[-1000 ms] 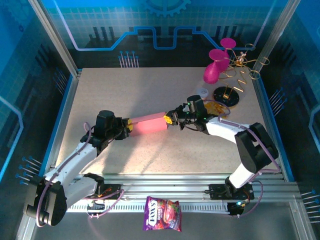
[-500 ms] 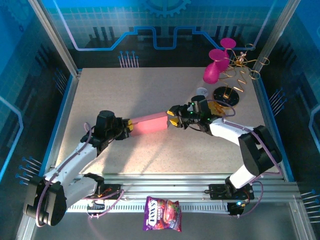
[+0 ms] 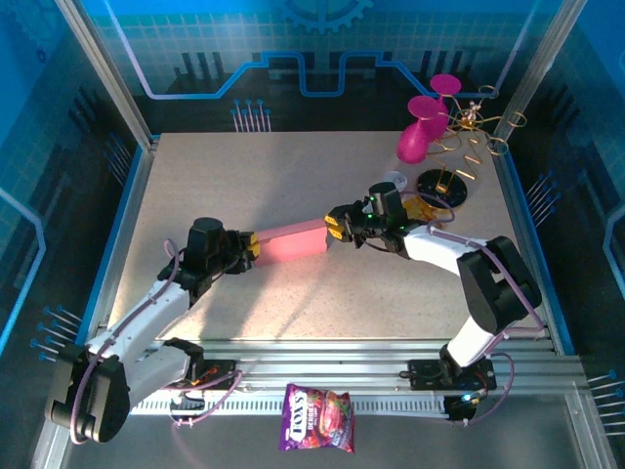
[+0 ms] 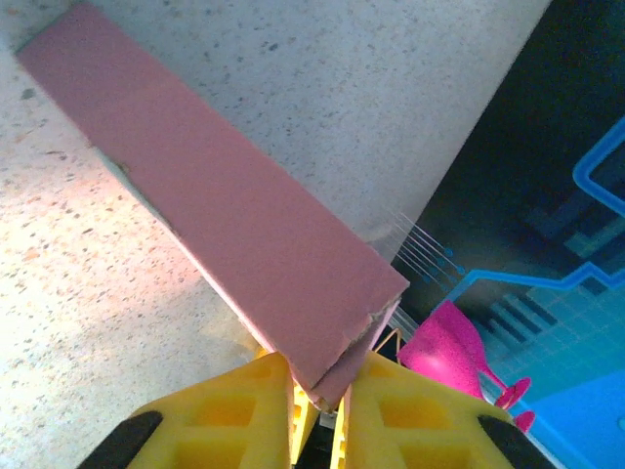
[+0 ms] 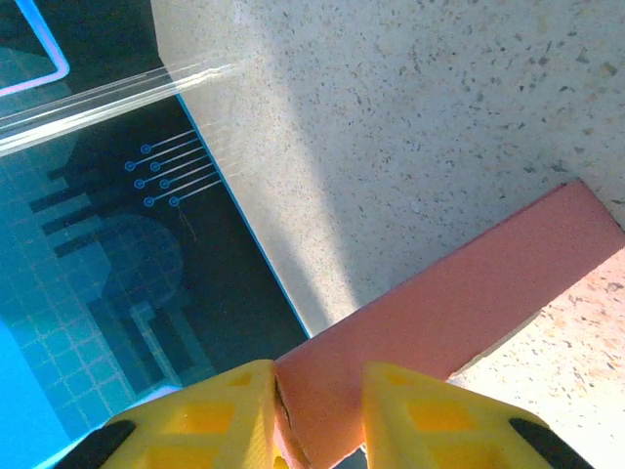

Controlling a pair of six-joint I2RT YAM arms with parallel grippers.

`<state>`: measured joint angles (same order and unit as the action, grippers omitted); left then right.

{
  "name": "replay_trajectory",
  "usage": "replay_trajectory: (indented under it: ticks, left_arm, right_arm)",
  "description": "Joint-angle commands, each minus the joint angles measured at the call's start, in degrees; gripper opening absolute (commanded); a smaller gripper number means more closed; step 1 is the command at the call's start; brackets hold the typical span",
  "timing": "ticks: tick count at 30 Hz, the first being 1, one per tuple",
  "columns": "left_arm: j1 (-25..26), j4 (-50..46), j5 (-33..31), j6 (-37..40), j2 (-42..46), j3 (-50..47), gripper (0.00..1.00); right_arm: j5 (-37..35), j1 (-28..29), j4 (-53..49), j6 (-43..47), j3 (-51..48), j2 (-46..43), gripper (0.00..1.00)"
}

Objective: Fold the paper box

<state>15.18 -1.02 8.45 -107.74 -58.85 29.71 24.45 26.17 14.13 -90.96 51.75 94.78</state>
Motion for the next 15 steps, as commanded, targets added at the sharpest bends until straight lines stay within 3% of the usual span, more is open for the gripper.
replay_trajectory:
  ticks: [1, 4, 11, 15]
  left_arm:
    - [0.2, -1.2, 1.1, 4.78, -1.35, -4.11, 0.21]
    - [0.2, -0.12, 2.12, 7.82, -0.38, -5.39, 0.23]
    - [0.57, -3.85, 8.14, 16.69, 2.35, -6.61, 0.38]
    - [2.13, -5.23, 9.62, 17.35, 5.52, -10.23, 0.45]
  right_arm:
    - [0.34, 0.36, -3.04, 2.24, -1.03, -0.1, 0.28]
    - [0.58, -0.39, -5.01, 5.25, -2.77, -1.33, 0.24]
    - [1.56, -2.18, -14.02, 18.08, -4.62, -6.49, 0.27]
    - [1.16, -2.18, -19.63, 24.63, -6.2, -10.06, 0.29]
